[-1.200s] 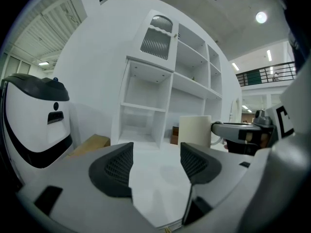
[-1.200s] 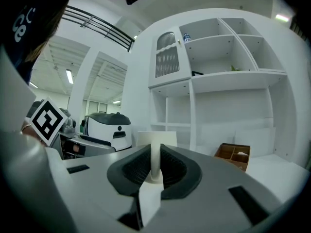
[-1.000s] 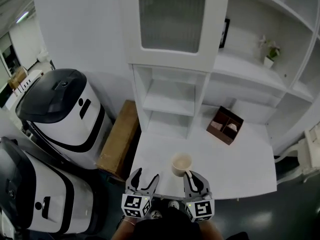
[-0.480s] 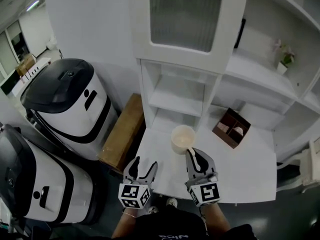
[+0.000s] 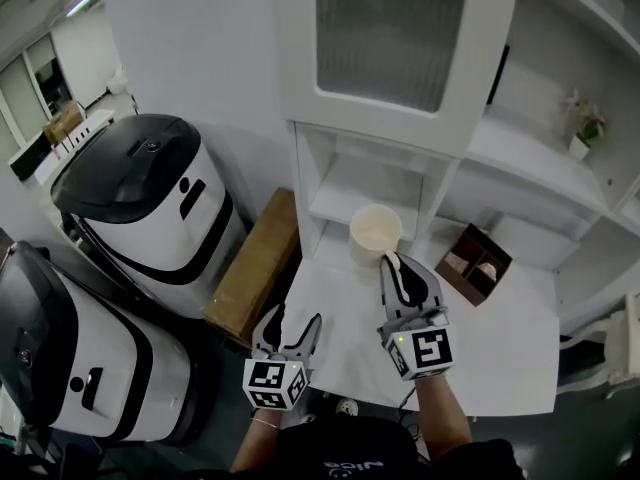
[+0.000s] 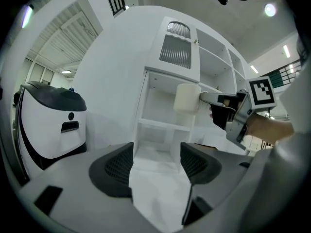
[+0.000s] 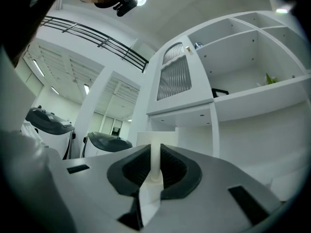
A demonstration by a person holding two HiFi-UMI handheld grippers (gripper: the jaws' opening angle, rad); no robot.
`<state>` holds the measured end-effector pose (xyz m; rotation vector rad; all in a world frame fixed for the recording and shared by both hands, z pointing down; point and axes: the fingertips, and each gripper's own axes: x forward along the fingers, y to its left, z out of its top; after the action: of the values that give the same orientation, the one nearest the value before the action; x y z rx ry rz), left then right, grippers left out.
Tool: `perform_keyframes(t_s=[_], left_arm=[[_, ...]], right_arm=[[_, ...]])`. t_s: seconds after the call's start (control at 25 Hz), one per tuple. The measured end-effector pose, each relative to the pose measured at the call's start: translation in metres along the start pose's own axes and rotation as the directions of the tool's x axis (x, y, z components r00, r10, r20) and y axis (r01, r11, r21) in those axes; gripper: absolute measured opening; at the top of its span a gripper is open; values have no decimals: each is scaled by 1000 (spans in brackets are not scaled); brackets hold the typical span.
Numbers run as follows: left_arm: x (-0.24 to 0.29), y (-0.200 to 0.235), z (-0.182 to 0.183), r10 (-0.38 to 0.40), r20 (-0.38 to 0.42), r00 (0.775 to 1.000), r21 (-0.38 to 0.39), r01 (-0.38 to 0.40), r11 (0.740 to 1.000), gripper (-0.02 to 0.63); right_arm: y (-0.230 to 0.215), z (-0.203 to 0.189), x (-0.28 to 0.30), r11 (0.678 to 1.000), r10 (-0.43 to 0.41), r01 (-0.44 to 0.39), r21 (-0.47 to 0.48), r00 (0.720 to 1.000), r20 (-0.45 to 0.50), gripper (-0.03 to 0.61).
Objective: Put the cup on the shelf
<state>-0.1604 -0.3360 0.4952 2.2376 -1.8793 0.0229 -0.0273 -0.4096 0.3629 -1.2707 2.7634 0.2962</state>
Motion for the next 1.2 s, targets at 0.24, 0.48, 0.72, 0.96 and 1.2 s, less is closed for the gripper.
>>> perform_keyframes(t_s=[0.24, 0.48, 0.72, 0.96, 1.2], left_arm=[[4, 10, -2, 46, -26, 999, -12, -47, 999, 299], [8, 16, 1, 68, -21, 997, -34, -69, 997, 299], [12, 21, 5, 80, -17, 997, -36, -81, 996, 299], [15, 31, 5, 100, -32, 994, -38, -101, 994, 299], [17, 29, -6, 103, -71, 992, -6, -104, 995, 299]], right_arm=[[-8, -2, 32, 1000, 1, -1, 16, 1000, 2, 48], [-23, -4, 67, 999, -13, 13, 51, 1000, 1, 48], [-36, -11, 97, 997, -40, 40, 67, 999, -9, 48], [-45, -31, 119, 994, -55, 59, 95, 997, -50, 48], [-53, -46, 141, 994, -72, 78, 76, 994, -80, 48]])
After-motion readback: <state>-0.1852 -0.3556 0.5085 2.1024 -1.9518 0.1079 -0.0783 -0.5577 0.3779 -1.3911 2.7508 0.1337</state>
